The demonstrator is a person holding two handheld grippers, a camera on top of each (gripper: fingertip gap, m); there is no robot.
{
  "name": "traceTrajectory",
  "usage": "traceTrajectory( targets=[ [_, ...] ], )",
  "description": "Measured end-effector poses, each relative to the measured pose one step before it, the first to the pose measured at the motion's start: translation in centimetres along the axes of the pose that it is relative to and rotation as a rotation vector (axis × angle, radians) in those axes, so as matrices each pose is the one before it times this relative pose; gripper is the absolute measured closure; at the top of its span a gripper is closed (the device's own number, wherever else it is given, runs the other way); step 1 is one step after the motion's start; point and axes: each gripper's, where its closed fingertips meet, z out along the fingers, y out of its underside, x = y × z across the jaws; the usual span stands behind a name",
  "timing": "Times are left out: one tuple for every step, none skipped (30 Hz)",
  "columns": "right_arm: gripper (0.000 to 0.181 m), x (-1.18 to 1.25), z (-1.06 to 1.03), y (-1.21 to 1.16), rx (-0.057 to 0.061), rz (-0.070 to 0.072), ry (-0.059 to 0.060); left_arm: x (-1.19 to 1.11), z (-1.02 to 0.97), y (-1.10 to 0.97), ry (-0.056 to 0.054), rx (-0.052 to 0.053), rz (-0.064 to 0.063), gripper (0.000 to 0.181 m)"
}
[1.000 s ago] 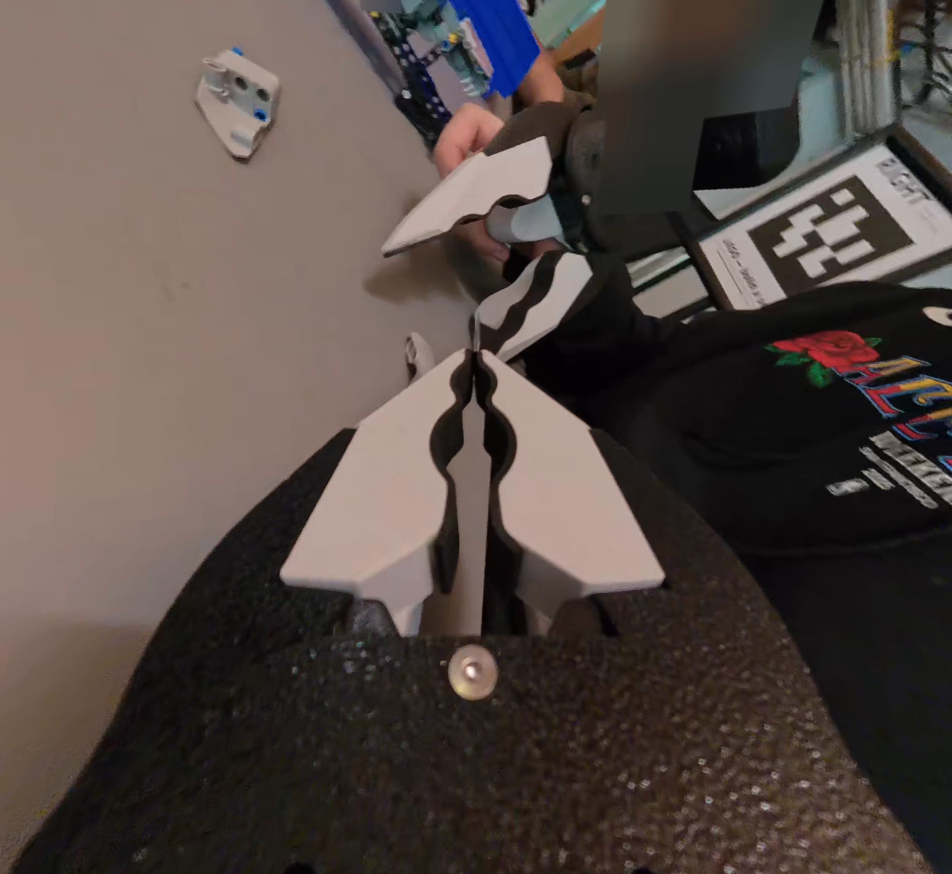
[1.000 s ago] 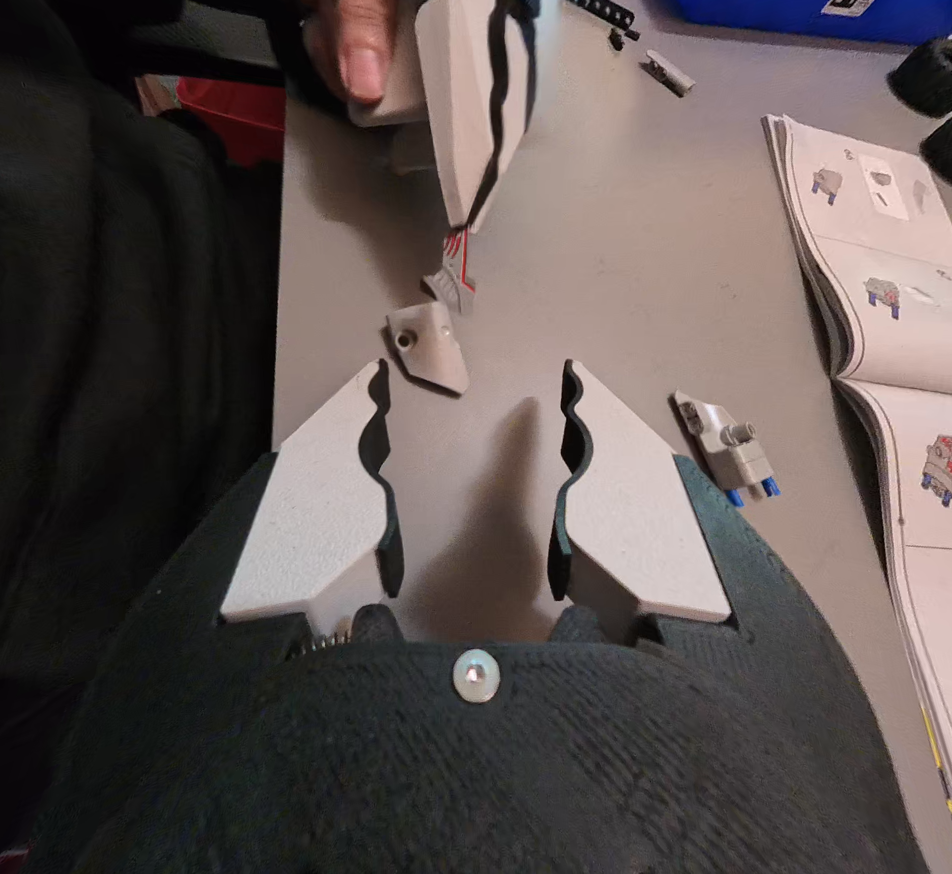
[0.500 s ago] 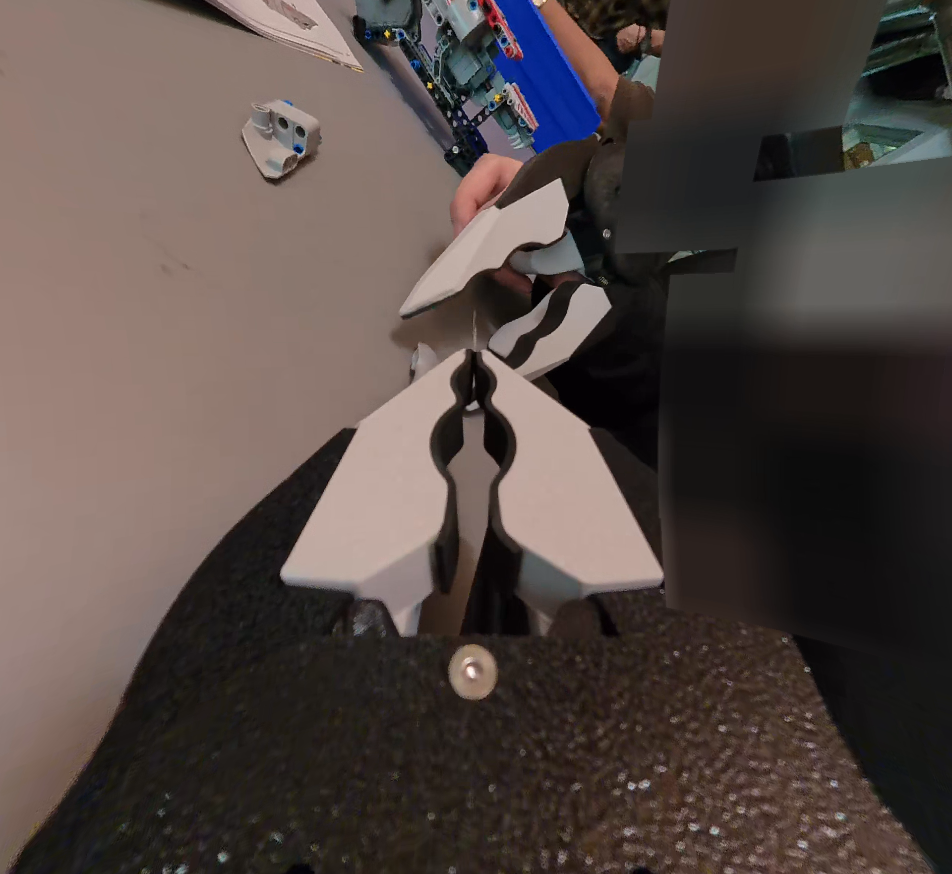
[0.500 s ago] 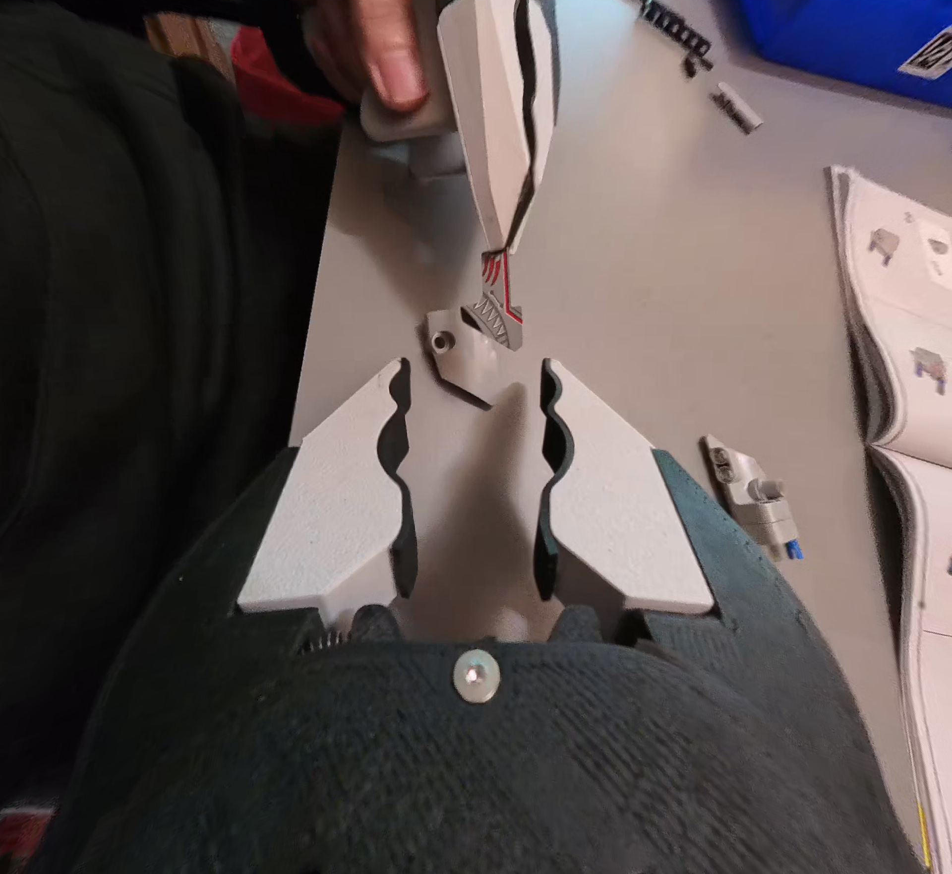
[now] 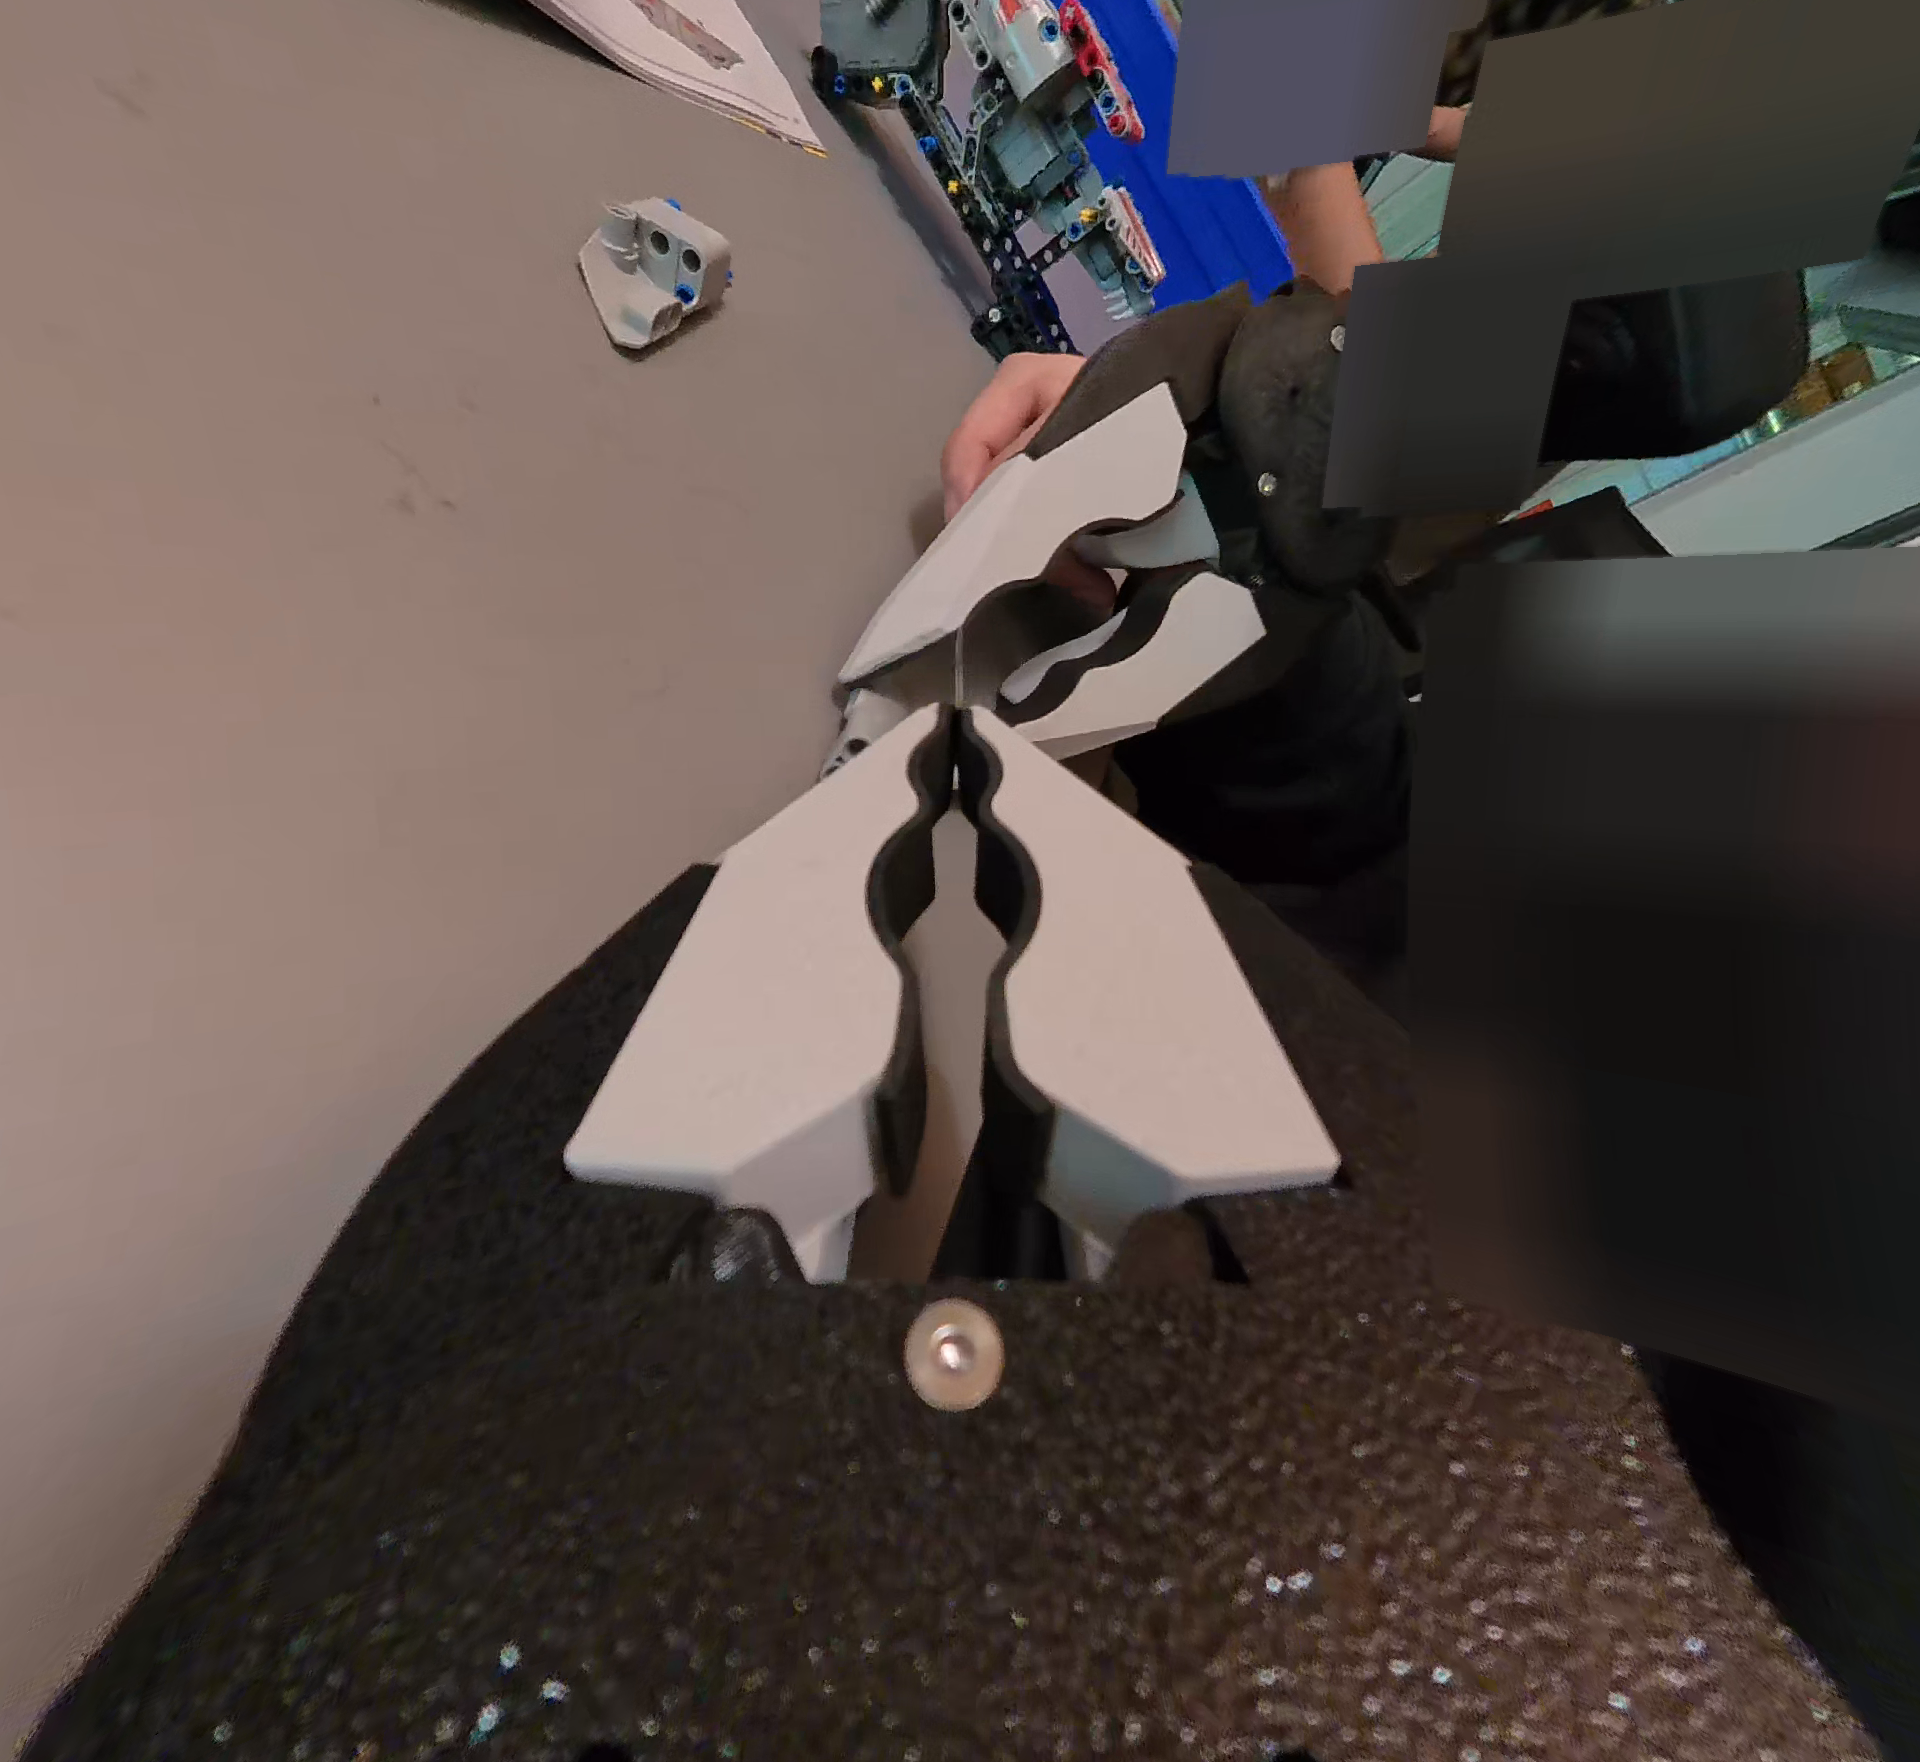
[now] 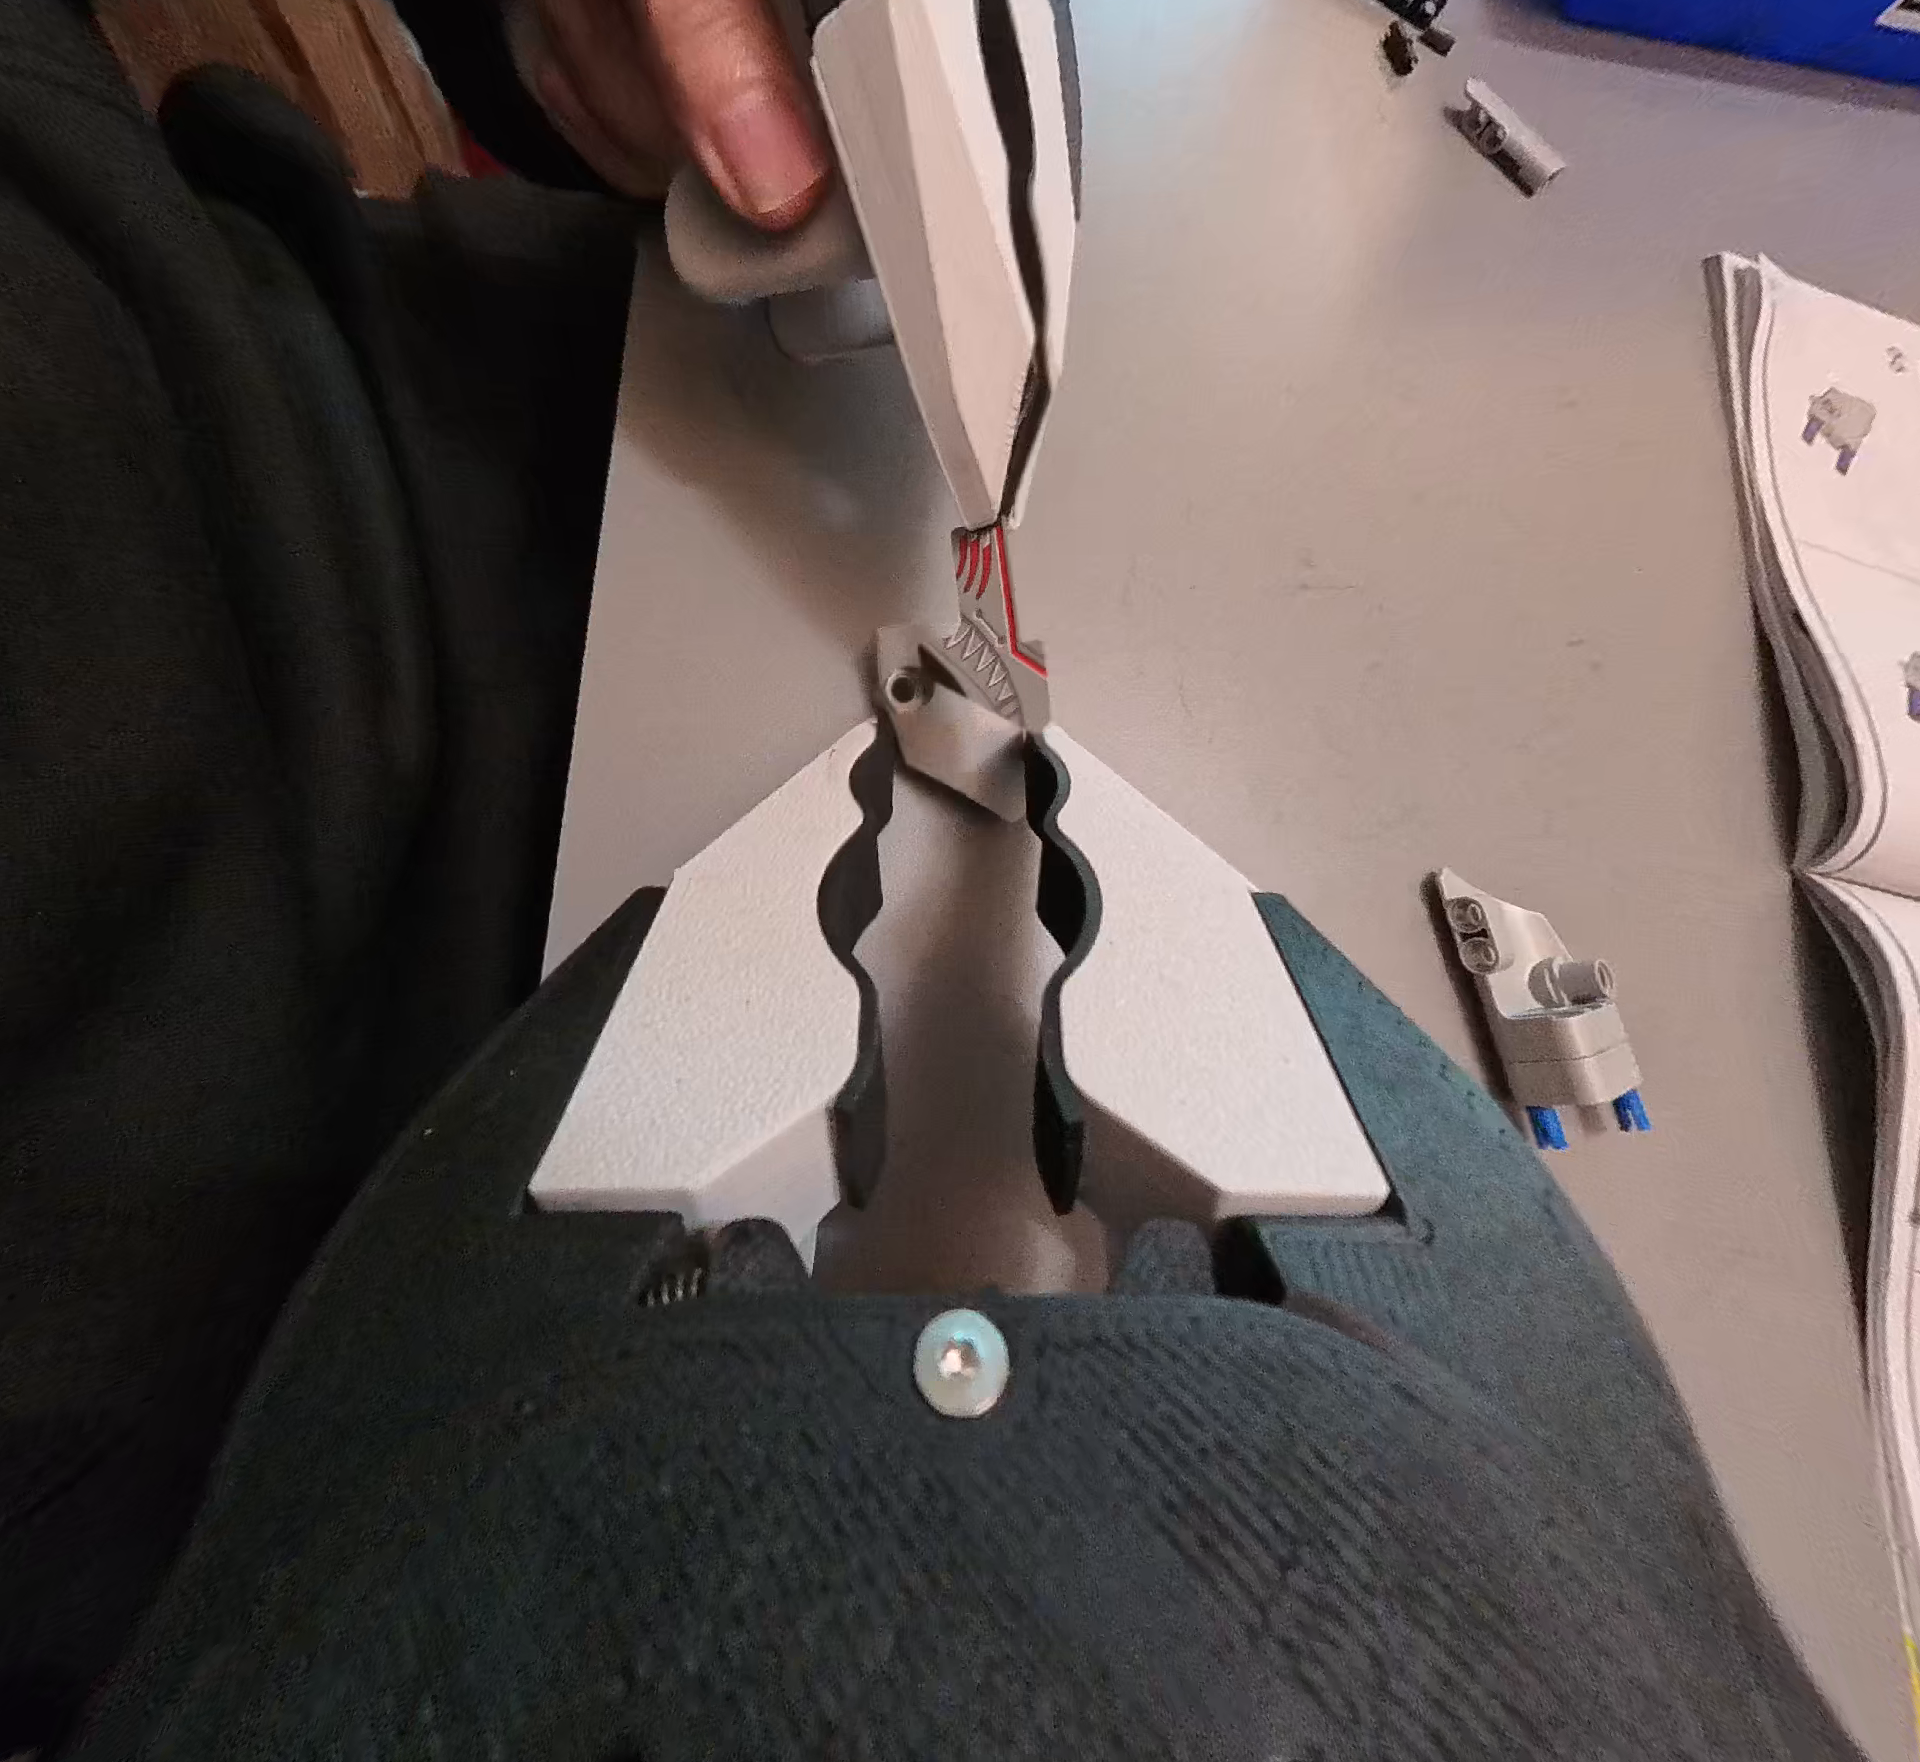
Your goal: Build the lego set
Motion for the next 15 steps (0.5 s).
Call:
traceTrajectory(
  targets=[
    [0.158,0.001,0.018,0.021,-0.0015,0.0128,-0.0107,0.030,0.119,0.039,-0.0048,0.0035,-0.0077,0.181],
    [0.158,-0.001,0.013,0.018,-0.0011,0.0092,-0.0079,-0.011,0.152,0.190,-0.0050,-0.0031,-0.0161,0.181],
    [0.158,0.000,0.004,0.006,-0.0006,0.0053,-0.0044,0.171,0.147,0.157,0.0077,-0.0006,-0.0118,0.181],
    [0.158,-0.013,0.006,-0.003,-0.0002,0.0008,-0.0008,0.187,0.064,-0.008,0.0091,0.0096,-0.0110,0.181],
    [0.158,-0.013,-0.002,0.000,0.0002,-0.0040,0.0025,-0.060,0.024,0.056,-0.0038,0.0023,-0.0131,0.181],
    [0.158,-0.018,-0.009,-0.014,0.0007,-0.0081,0.0061,-0.166,0.030,0.073,-0.0100,-0.0031,-0.0054,0.181],
    [0.158,-0.008,-0.015,-0.013,0.0013,-0.0107,0.0091,-0.095,0.042,0.036,-0.0083,-0.0031,-0.0005,0.181],
    [0.158,0.003,-0.019,-0.022,0.0014,-0.0099,0.0085,-0.153,0.055,0.071,-0.0128,-0.0067,-0.0006,0.181],
    [0.158,-0.015,-0.002,-0.010,0.0006,-0.0070,0.0055,-0.094,0.110,0.133,-0.0101,-0.0107,0.0019,0.181],
    [0.158,-0.007,-0.009,-0.004,0.0005,-0.0044,0.0037,-0.081,0.141,0.159,-0.0087,-0.0134,0.0032,0.181],
    [0.158,-0.001,-0.015,-0.014,0.0006,-0.0046,0.0038,-0.086,0.136,0.104,-0.0108,-0.0093,0.0043,0.181],
    [0.159,-0.034,-0.004,-0.019,0.0010,-0.0062,0.0021,0.013,0.106,0.092,-0.0039,-0.0075,0.0069,0.181],
    [0.158,-0.035,-0.014,-0.009,0.0011,-0.0046,0.0018,-0.058,0.051,0.046,-0.0059,-0.0032,0.0017,0.181],
    [0.158,-0.006,-0.023,-0.006,0.0003,-0.0016,0.0014,-0.065,-0.007,-0.027,-0.0053,0.0028,-0.0017,0.181],
    [0.158,-0.011,0.008,-0.007,0.0001,0.0000,-0.0010,-0.014,-0.046,-0.009,0.0003,0.0018,-0.0015,0.181]
  ],
)
